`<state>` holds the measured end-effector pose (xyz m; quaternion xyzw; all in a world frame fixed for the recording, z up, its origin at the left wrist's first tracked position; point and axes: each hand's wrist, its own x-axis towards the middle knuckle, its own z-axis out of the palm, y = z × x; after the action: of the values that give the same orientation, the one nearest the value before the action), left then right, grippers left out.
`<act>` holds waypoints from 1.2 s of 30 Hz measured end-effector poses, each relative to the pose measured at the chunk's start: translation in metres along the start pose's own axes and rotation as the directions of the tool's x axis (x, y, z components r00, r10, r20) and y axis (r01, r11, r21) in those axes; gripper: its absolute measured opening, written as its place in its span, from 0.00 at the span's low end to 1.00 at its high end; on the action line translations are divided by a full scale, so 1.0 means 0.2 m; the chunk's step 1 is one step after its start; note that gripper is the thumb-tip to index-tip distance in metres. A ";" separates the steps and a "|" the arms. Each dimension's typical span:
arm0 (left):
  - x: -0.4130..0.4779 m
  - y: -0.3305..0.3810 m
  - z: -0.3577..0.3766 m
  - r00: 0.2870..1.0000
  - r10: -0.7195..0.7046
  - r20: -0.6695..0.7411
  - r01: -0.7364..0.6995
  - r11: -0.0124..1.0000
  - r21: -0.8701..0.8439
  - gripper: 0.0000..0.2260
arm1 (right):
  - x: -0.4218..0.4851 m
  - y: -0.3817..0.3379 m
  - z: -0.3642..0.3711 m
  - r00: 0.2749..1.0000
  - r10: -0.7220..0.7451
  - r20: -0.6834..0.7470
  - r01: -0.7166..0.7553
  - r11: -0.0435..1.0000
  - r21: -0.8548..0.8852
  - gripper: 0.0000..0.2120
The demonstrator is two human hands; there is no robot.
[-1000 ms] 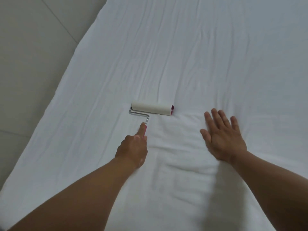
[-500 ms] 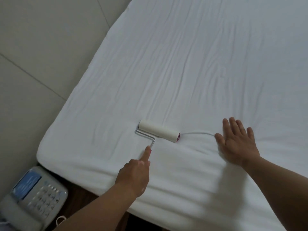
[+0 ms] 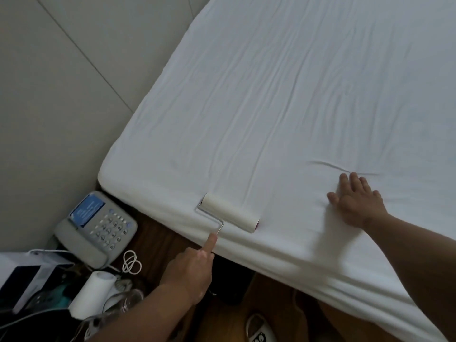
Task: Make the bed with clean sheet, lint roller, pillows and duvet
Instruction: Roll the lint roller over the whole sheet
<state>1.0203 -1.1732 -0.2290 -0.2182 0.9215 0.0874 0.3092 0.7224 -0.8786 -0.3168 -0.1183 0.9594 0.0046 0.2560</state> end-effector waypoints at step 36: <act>1.52 1.36 -0.94 0.688 0.174 -0.704 -0.531 0.782 -0.326 0.09 | 0.65 0.02 -0.93 0.933 -0.051 0.357 -0.360 -0.195 0.912 0.07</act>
<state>0.5794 -1.0926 -0.2574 -0.1186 0.9372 0.3066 -0.1163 0.5202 -0.9160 -0.2192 0.2420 0.5786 -0.6813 0.3774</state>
